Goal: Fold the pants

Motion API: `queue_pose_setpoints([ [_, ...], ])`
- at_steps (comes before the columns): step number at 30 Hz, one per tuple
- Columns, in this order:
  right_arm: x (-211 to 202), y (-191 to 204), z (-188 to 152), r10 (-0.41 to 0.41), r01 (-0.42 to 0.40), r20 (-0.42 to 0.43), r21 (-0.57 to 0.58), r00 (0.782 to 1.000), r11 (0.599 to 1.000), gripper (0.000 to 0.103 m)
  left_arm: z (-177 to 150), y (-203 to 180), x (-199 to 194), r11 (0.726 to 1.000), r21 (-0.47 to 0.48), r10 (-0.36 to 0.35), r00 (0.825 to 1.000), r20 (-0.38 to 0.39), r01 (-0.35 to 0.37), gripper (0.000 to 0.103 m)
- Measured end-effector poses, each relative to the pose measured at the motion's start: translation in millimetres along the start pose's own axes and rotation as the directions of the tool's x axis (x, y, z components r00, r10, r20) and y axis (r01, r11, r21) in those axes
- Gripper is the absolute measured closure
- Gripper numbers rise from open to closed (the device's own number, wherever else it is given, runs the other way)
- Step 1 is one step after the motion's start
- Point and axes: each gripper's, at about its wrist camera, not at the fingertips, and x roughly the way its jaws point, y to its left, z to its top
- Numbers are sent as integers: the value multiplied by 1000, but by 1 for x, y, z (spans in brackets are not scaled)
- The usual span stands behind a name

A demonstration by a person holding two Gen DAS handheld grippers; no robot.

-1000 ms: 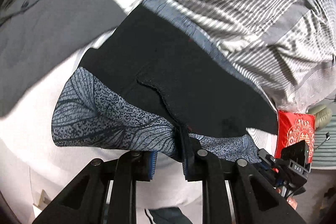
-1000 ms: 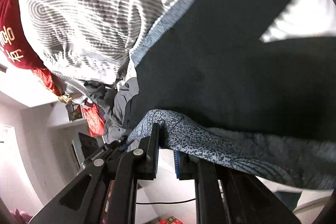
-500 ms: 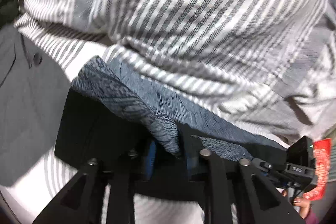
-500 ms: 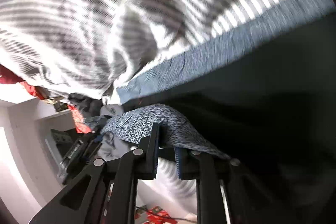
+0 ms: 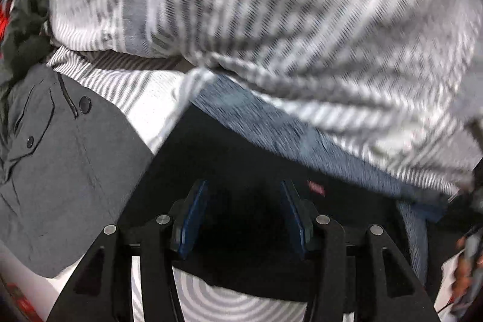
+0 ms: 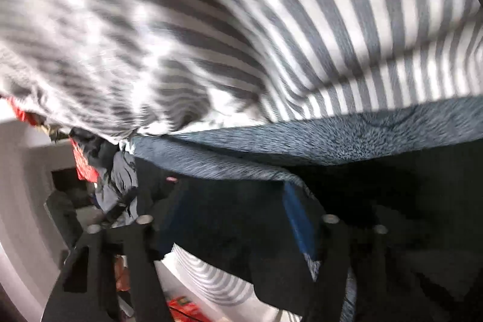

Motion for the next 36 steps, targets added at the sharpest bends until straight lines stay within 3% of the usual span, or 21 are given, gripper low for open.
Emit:
queue_pose_setpoints([
  [3, -21, 18, -15, 65, -64, 23, -38, 998, 997, 31, -18, -21, 11, 998, 58, 22, 999, -36, -20, 51],
  [6, -16, 17, -39, 143, -145, -50, -38, 988, 989, 31, -34, -41, 27, 995, 91, 36, 997, -68, -29, 51],
  [8, 5, 6, -53, 65, -72, -118, -49, 991, 996, 31, -41, -48, 37, 991, 113, 79, 995, -58, -72, 51],
  [10, 25, -16, -55, -87, 81, -135, -56, 987, 995, 34, -43, -53, 42, 985, 132, 121, 992, -37, -115, 45],
  [11, 27, -28, -54, -110, 107, -130, -32, 985, 994, 54, -43, -54, 41, 983, 137, 128, 991, -34, -123, 43],
  [12, 22, -40, -53, -63, 68, -120, 32, 991, 997, 56, -43, -54, 39, 982, 143, 133, 990, -39, -126, 43],
  [14, 2, -48, -55, 9, -3, -61, 89, 998, 996, 53, -44, -56, 32, 979, 155, 137, 990, -44, -128, 43],
  [17, -37, -43, -68, -28, 27, 26, 29, 999, 999, 36, -55, -63, 21, 973, 193, 138, 989, -46, -126, 43],
  [20, -66, -45, -94, -28, 24, 80, 50, 996, 998, 33, -75, -78, 5, 971, 224, 97, 994, -57, -82, 43],
  [25, -115, -78, -172, -55, 26, 162, 174, 985, 984, 33, -115, -120, -20, 939, 342, 5, 998, -64, 17, 43],
  [30, -153, -126, -277, -122, 43, 234, 317, 965, 947, 33, -159, -156, -34, 896, 429, -82, 991, -103, 118, 43],
  [36, -184, -169, -395, -259, 127, 267, 426, 928, 896, 33, -218, -184, -45, 841, 511, -114, 982, -153, 177, 43],
])
